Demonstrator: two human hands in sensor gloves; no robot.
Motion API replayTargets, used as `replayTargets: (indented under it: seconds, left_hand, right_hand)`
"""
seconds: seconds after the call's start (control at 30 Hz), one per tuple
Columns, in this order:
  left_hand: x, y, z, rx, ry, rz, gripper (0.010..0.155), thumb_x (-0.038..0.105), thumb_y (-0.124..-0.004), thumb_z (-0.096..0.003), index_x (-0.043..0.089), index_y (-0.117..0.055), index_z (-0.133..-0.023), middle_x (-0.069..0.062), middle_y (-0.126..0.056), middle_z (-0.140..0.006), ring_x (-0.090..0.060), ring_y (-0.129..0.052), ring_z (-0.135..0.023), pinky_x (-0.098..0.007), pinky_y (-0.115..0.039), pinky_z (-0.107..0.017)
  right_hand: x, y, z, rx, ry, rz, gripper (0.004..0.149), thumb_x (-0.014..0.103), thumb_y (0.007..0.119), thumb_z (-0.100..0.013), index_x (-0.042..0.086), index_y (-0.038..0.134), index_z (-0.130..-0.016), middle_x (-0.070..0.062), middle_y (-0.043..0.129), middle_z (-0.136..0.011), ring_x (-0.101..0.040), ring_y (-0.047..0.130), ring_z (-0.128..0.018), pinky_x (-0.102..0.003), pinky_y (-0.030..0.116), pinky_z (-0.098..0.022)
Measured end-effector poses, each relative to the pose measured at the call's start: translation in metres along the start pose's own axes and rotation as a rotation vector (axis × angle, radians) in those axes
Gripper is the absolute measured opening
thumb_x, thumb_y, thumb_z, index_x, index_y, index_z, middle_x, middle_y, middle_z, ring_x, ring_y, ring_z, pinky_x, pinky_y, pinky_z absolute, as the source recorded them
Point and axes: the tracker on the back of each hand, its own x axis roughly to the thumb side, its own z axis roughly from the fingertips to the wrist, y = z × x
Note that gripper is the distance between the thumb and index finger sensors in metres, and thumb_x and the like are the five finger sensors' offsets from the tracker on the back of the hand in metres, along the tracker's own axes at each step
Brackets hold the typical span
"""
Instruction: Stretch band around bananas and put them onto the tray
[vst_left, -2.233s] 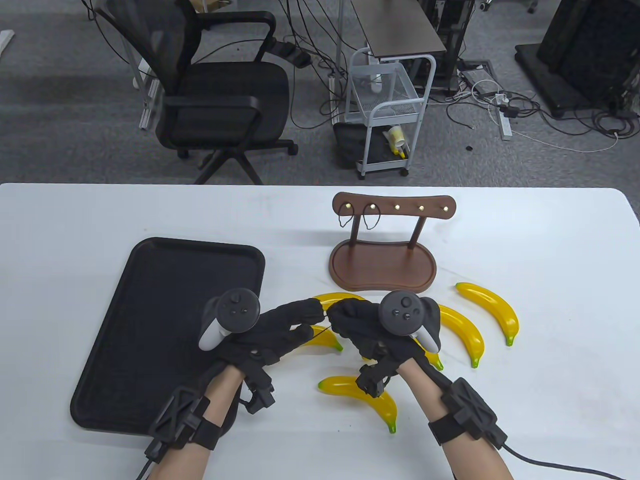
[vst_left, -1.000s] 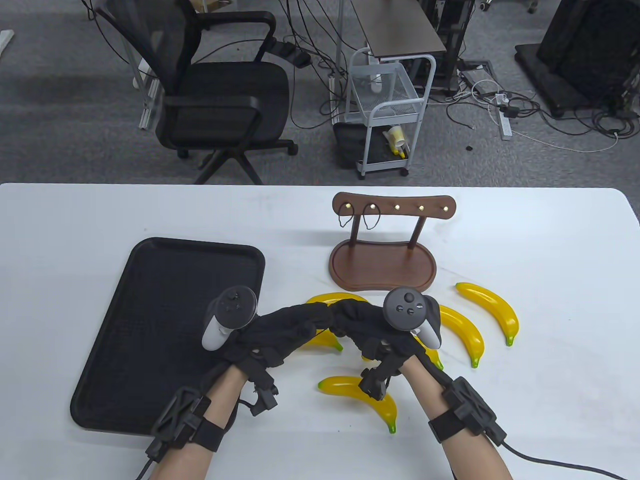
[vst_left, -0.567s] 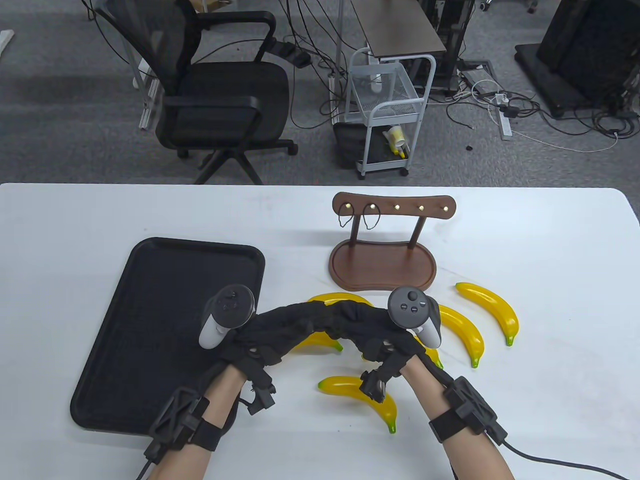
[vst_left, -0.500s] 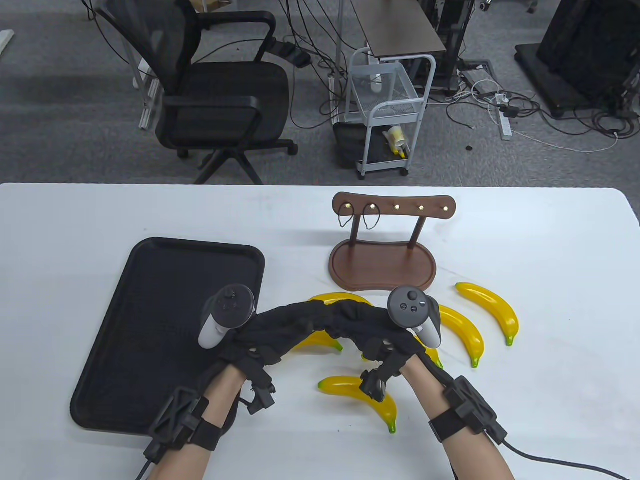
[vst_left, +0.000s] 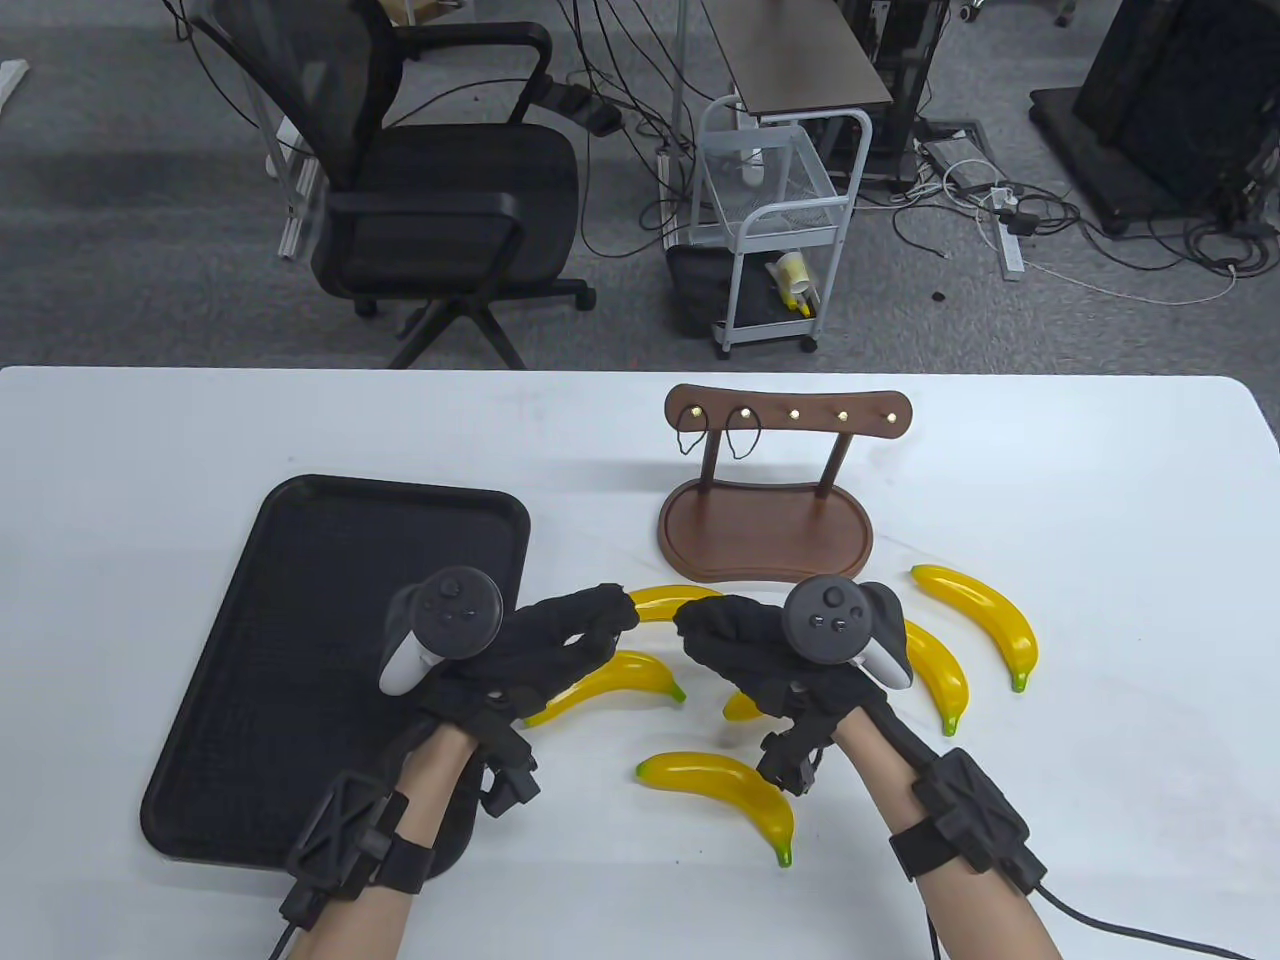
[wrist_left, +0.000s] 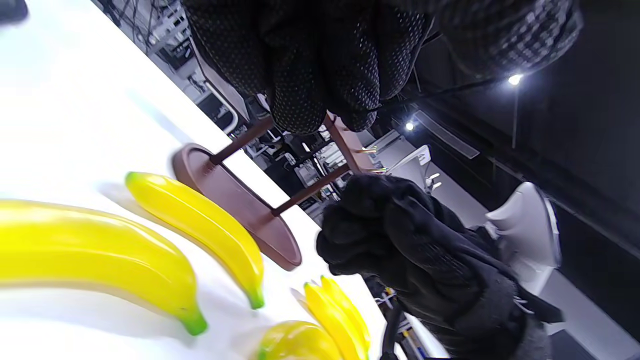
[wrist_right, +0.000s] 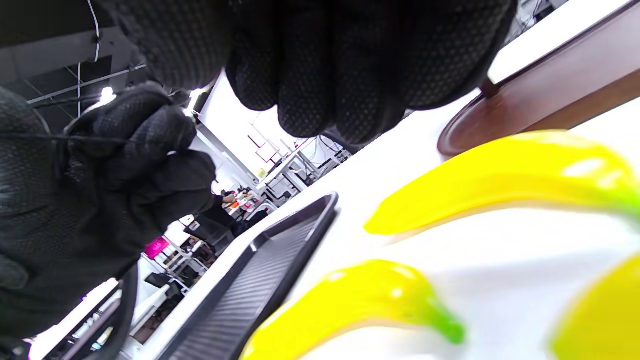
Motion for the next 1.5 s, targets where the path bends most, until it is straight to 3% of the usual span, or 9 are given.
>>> replayTargets:
  seconds: [0.37, 0.73, 1.17, 1.5]
  left_hand:
    - [-0.009, 0.003, 0.003, 0.055, 0.076, -0.220, 0.069, 0.059, -0.067, -0.0488, 0.028, -0.055, -0.109, 0.005, -0.071, -0.115, -0.024, -0.075, -0.108, -0.048, -0.056, -0.085]
    - [-0.016, 0.006, 0.006, 0.088, 0.101, -0.266, 0.070, 0.059, -0.068, -0.0484, 0.031, -0.052, -0.110, 0.007, -0.067, -0.116, -0.023, -0.073, -0.109, -0.046, -0.055, -0.086]
    - [-0.017, 0.005, 0.006, 0.084, 0.102, -0.268, 0.068, 0.058, -0.068, -0.0491, 0.031, -0.052, -0.110, 0.008, -0.068, -0.116, -0.022, -0.073, -0.109, -0.045, -0.055, -0.086]
    - [-0.018, 0.005, 0.006, 0.084, 0.108, -0.273, 0.068, 0.058, -0.067, -0.0494, 0.031, -0.052, -0.110, 0.008, -0.068, -0.116, -0.022, -0.073, -0.109, -0.045, -0.055, -0.086]
  right_hand:
    - [-0.045, -0.018, 0.031, -0.035, 0.098, 0.226, 0.056, 0.040, 0.072, -0.056, 0.013, 0.065, -0.104, -0.014, 0.077, -0.100, -0.039, 0.083, -0.085, -0.055, 0.073, -0.057]
    - [-0.079, -0.004, 0.048, 0.038, 0.148, 0.374, 0.068, 0.043, 0.078, -0.051, 0.014, 0.055, -0.109, -0.015, 0.066, -0.108, -0.041, 0.075, -0.092, -0.055, 0.071, -0.061]
    - [-0.095, 0.015, 0.050, 0.130, 0.178, 0.517, 0.071, 0.038, 0.086, -0.047, 0.015, 0.056, -0.108, -0.013, 0.068, -0.106, -0.037, 0.079, -0.090, -0.053, 0.074, -0.059]
    - [-0.093, 0.022, 0.048, 0.130, 0.146, 0.591, 0.069, 0.036, 0.088, -0.046, 0.017, 0.059, -0.105, -0.011, 0.071, -0.102, -0.033, 0.083, -0.083, -0.049, 0.076, -0.056]
